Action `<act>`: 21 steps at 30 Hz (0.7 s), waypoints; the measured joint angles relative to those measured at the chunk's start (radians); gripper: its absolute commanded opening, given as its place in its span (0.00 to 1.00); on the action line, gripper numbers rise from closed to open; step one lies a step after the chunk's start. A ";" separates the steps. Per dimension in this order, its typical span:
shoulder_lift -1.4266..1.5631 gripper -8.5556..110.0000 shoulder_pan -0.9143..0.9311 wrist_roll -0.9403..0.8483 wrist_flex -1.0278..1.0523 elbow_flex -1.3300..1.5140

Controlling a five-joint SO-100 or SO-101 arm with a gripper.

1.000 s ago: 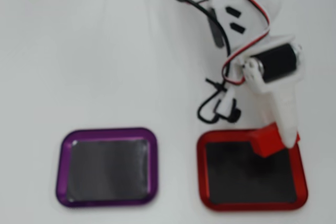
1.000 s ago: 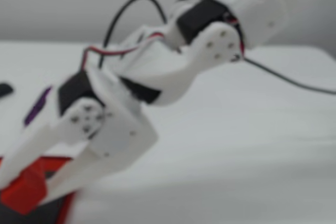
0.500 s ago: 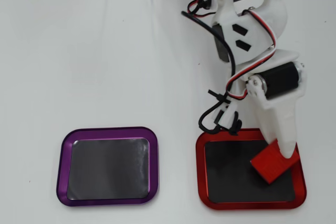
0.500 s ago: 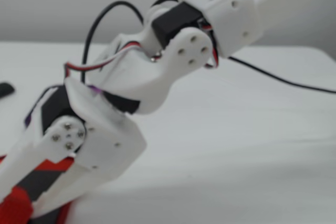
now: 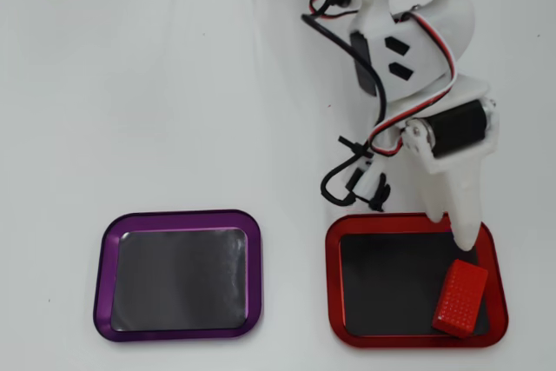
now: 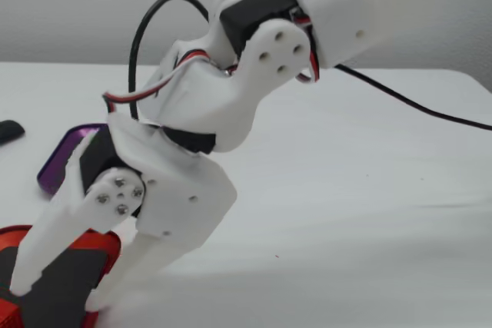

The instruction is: Grasp a red block and put it in the left red dish.

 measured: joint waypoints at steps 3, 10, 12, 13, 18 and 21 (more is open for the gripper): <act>0.101 0.26 -0.003 0.000 0.161 -0.011; 0.426 0.26 -0.009 0.000 0.505 -0.011; 0.535 0.26 -0.006 0.000 0.588 -0.011; 0.597 0.26 -0.005 0.000 0.624 -0.008; 0.864 0.26 0.021 -0.006 0.741 0.103; 1.020 0.26 0.100 -0.006 0.749 0.247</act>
